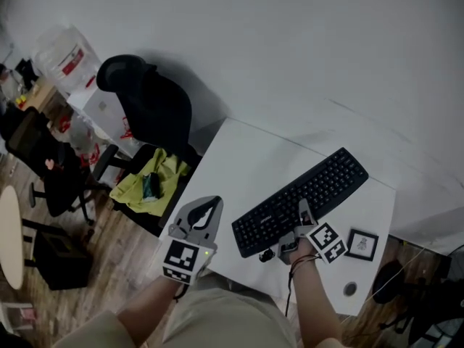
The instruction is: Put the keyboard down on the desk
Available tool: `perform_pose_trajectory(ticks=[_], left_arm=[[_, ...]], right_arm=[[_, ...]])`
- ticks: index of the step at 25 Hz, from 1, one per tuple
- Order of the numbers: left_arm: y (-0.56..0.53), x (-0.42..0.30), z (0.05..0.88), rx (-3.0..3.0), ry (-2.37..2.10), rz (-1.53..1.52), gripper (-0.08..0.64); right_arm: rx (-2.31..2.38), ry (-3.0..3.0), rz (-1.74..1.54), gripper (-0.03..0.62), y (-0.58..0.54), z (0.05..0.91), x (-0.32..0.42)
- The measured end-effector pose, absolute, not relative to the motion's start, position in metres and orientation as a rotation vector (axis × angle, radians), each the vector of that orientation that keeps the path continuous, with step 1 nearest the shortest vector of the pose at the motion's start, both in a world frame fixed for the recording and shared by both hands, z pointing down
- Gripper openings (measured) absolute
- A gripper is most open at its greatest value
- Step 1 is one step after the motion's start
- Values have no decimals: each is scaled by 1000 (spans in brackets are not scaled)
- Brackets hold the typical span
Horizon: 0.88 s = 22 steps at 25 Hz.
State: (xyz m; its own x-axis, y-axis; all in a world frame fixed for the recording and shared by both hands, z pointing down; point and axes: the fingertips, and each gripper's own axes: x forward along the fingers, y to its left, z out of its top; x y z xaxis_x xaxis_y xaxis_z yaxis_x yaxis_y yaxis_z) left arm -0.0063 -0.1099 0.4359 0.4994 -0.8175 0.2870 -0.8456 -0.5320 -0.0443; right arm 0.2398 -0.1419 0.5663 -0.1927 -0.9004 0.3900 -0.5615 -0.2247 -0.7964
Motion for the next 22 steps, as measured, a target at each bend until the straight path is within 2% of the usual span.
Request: perform_pose_trajectory(ticks=[22], left_arm=[[-195,-37,514,2572,-1216,518,21]], right_arm=[[-1763,1421,-1614,91,-220,666,192]])
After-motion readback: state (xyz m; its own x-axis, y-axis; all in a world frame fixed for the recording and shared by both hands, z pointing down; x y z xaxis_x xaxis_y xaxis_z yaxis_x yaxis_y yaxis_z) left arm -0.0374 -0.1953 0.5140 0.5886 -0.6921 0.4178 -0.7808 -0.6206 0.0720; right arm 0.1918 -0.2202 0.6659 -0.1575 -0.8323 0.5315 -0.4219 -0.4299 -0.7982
